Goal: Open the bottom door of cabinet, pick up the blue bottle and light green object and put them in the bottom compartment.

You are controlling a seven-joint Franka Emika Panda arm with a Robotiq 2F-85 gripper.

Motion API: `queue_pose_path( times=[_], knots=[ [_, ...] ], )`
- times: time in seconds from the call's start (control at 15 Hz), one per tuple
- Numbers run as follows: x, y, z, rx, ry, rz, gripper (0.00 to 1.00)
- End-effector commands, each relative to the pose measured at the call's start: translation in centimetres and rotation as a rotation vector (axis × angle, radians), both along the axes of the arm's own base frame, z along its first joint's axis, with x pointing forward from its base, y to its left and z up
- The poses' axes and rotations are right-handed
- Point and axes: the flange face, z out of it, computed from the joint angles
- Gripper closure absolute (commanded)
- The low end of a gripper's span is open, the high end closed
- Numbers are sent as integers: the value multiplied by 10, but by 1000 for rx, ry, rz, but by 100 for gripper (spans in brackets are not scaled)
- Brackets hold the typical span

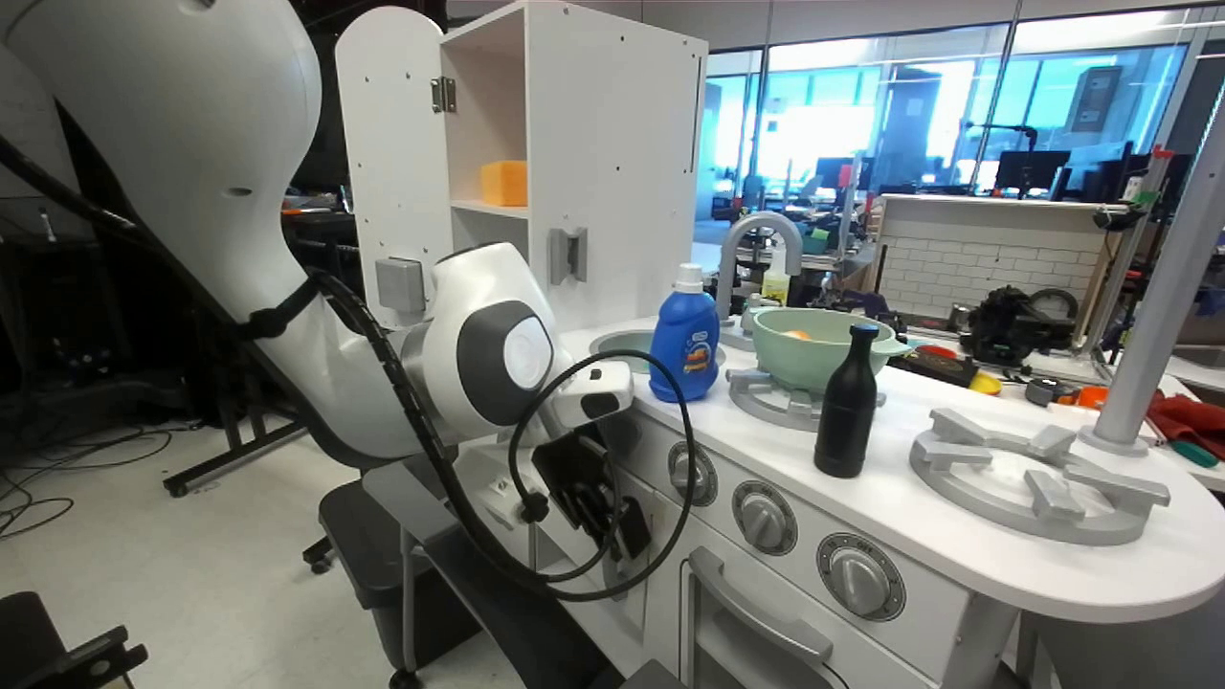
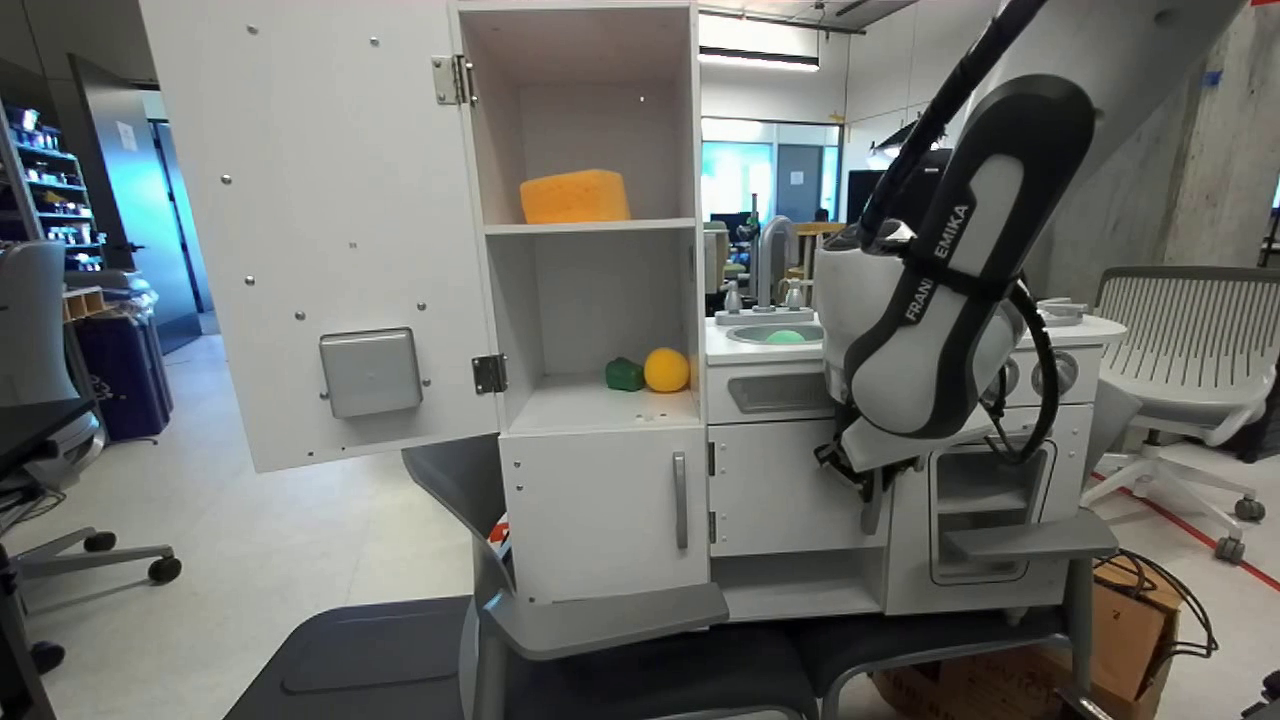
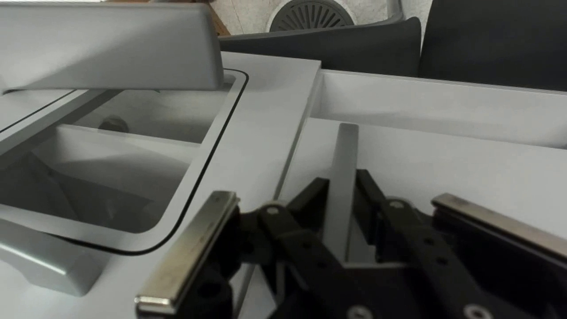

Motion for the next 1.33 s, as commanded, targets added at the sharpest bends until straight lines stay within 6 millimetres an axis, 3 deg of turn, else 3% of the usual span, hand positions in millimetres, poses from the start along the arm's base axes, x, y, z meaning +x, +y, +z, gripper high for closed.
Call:
queue_pose_path(
  times=[0.0,0.33,0.53,0.6,0.73,0.93,1.13,1.27],
  knots=[
    [-10,22,-1,47,49,-13,95],
    [-31,42,-1,101,107,-58,95],
    [-46,65,0,127,140,-58,95],
    [-50,73,2,137,152,-62,54],
    [-60,90,0,150,189,-34,48],
    [-82,131,7,158,262,30,26],
    [-100,191,15,185,302,135,4],
    [-109,231,25,198,325,222,0]
  ],
)
